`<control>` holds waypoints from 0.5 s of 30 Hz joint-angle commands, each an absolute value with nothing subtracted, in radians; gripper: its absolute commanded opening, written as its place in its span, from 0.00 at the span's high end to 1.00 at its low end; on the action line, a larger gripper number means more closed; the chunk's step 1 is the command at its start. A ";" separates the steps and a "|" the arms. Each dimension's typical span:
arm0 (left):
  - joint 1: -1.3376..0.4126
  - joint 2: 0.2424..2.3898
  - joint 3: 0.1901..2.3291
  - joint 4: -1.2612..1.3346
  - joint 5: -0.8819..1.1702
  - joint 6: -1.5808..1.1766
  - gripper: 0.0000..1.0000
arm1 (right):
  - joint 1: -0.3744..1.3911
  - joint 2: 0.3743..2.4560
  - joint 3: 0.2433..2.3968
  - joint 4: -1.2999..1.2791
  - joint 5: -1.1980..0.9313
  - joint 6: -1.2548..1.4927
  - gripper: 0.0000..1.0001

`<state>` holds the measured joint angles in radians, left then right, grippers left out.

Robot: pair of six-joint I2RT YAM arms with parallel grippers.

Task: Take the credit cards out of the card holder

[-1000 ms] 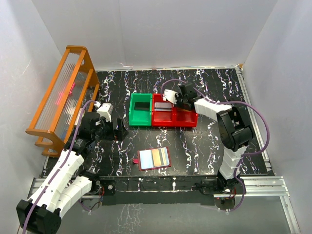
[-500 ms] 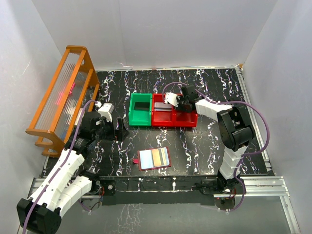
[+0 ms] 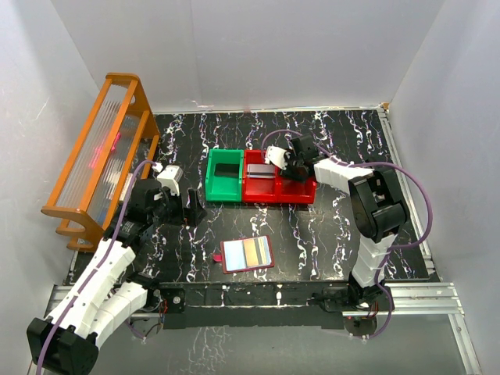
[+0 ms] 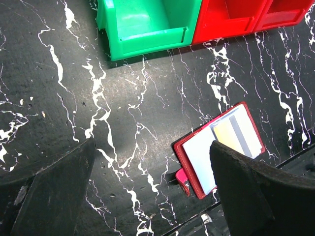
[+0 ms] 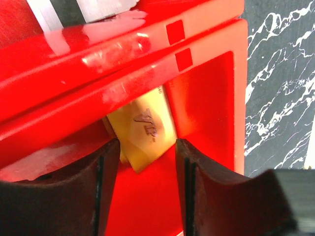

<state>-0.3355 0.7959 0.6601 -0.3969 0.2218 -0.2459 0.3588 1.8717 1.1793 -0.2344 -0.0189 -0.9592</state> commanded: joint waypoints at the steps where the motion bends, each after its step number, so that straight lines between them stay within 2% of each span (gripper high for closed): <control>1: -0.331 0.788 0.675 -0.411 0.188 -0.241 0.01 | 0.356 1.870 1.172 -0.195 -0.026 -0.946 0.51; 10: -0.332 0.780 0.673 -0.414 0.171 -0.245 0.01 | 0.356 1.858 1.175 -0.166 -0.004 -0.901 0.50; 15: -0.331 0.787 0.674 -0.411 0.183 -0.242 0.01 | 0.356 1.792 1.178 -0.184 -0.062 -0.855 0.48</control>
<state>-0.3355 0.7952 0.6601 -0.4015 0.1799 -0.2462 0.3576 1.8709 1.1751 -0.2245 -0.0174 -0.9077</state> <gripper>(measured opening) 0.985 0.514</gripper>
